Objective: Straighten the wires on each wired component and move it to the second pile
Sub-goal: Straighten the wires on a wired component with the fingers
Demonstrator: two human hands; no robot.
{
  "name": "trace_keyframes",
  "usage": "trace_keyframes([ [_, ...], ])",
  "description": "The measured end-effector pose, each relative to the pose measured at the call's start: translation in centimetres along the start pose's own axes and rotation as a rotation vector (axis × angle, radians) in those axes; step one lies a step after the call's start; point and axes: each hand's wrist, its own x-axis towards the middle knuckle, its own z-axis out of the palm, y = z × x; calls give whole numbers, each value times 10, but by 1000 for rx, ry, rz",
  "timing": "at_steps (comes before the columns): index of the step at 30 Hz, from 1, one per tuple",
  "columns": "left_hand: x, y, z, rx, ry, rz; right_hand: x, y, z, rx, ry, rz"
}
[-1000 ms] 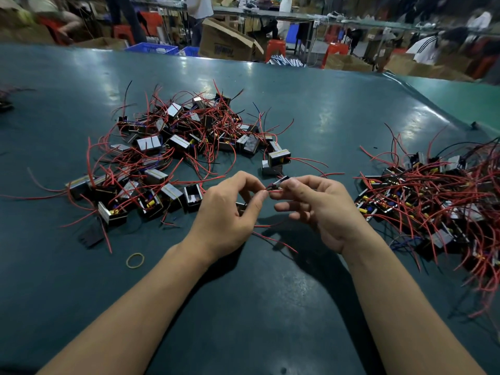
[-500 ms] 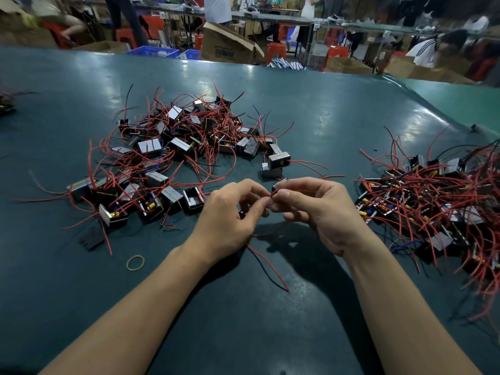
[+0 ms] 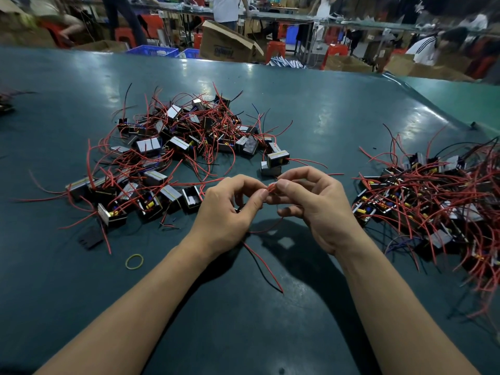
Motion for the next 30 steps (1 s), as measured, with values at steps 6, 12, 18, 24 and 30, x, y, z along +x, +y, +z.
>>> trace_keyframes([
  [6, -1, 4, -1, 74, 23, 14, 0, -2, -3, -64, 6, -2],
  [12, -2, 6, -3, 98, 1, 54, 3, 2, -4, -37, 13, 92],
  [18, -1, 5, -5, 168, -9, 128, 0, 1, -2, -243, 65, 94],
  [24, 0, 5, -6, 181, 19, 111, -2, -3, -2, -454, -4, -170],
  [30, 0, 3, -8, 113, -2, 42, 1, 1, -15, -801, -82, -493],
])
